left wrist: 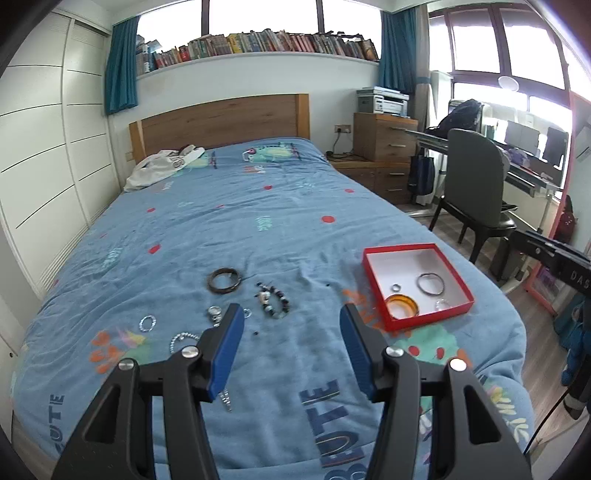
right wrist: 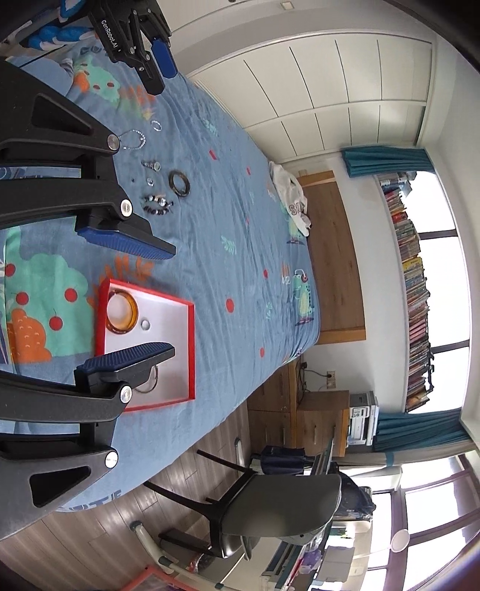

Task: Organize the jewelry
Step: 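Withdraw both tools from the box toward the remaining jewelry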

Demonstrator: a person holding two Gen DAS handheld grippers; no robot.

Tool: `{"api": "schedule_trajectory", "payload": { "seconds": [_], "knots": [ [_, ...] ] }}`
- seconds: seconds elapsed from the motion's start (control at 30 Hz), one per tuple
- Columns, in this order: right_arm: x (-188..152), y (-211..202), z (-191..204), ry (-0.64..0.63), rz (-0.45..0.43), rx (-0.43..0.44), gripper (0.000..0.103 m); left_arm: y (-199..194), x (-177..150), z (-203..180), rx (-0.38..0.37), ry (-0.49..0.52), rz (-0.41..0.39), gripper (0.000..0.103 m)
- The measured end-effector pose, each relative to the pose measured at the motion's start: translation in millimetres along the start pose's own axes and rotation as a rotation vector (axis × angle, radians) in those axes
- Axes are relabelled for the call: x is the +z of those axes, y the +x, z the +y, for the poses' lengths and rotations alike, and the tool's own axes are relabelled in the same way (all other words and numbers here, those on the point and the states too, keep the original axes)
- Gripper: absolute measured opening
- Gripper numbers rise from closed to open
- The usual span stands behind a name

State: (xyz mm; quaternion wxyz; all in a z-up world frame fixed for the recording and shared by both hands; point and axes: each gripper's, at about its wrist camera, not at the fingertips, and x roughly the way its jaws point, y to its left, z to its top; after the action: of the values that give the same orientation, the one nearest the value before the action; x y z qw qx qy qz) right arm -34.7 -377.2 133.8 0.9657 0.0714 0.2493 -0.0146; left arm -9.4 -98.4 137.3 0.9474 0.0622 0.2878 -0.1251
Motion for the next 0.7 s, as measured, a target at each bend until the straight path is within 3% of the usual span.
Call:
{"api": "schedule_trajectory", "payload": {
  "seconds": [0.3, 0.7],
  "knots": [
    [-8.3, -5.8, 47.9, -0.061, 0.003, 0.115, 0.046, -13.2, -45.9, 81.7, 0.136, -0.146, 0.073, 0.052],
    [-26.1, 40.9, 79.7, -0.1, 0.063, 0.184, 0.046, 28.8, -78.5, 128.0, 0.173, -0.259, 0.16, 0.052]
  ]
}}
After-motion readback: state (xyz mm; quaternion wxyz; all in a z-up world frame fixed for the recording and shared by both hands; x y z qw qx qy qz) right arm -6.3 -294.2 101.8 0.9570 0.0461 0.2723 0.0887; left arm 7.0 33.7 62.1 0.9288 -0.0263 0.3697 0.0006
